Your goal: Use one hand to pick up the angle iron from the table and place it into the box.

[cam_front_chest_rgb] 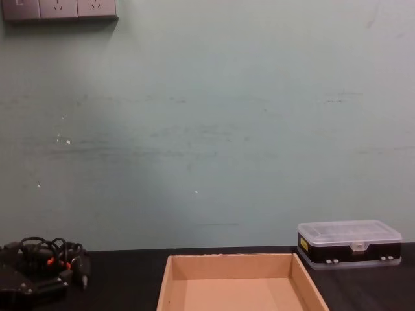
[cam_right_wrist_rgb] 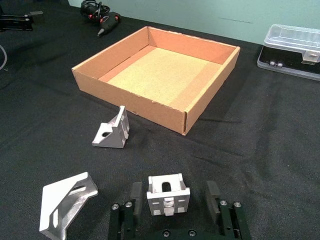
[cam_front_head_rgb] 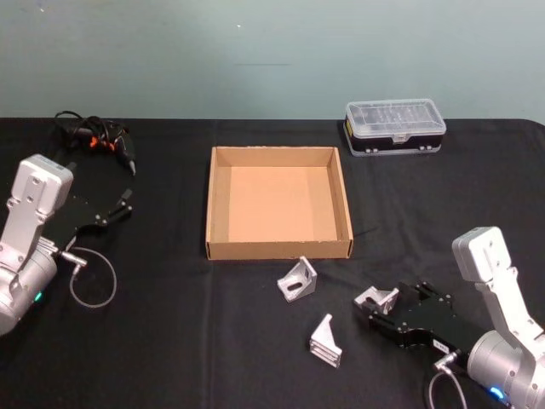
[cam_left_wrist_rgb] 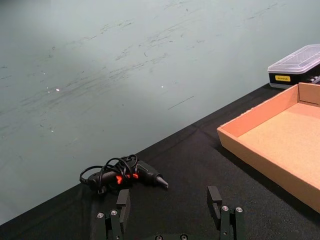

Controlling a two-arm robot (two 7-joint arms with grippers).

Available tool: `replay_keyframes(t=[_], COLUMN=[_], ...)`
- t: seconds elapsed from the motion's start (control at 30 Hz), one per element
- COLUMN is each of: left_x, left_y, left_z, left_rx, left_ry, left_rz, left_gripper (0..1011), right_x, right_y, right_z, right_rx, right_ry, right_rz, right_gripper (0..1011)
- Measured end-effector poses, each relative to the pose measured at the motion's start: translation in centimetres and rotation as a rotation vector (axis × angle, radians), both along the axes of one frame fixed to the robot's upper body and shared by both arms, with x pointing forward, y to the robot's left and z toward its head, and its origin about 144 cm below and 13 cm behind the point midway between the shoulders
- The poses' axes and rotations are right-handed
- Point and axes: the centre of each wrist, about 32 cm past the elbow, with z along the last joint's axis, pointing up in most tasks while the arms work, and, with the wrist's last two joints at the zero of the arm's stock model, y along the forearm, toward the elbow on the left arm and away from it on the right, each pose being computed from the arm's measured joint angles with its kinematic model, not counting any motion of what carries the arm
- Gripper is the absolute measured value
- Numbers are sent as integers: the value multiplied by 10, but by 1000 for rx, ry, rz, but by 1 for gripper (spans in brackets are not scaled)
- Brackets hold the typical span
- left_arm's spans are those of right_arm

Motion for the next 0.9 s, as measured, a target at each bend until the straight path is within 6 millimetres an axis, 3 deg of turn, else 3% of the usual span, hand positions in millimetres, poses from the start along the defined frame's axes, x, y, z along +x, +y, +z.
replay_keyframes(t=[0.4,0.9], left_x=[0,0], left_y=[0,0], left_z=[0,0], left_rx=[0,0], left_ry=[0,0], left_rz=[0,0], left_gripper=[1011,1011], right_x=[0,-1], right_y=[0,-1], right_z=[0,2], right_rx=[1,13], right_ry=[-1,-28], right_rz=[1,5], right_gripper=[469,466])
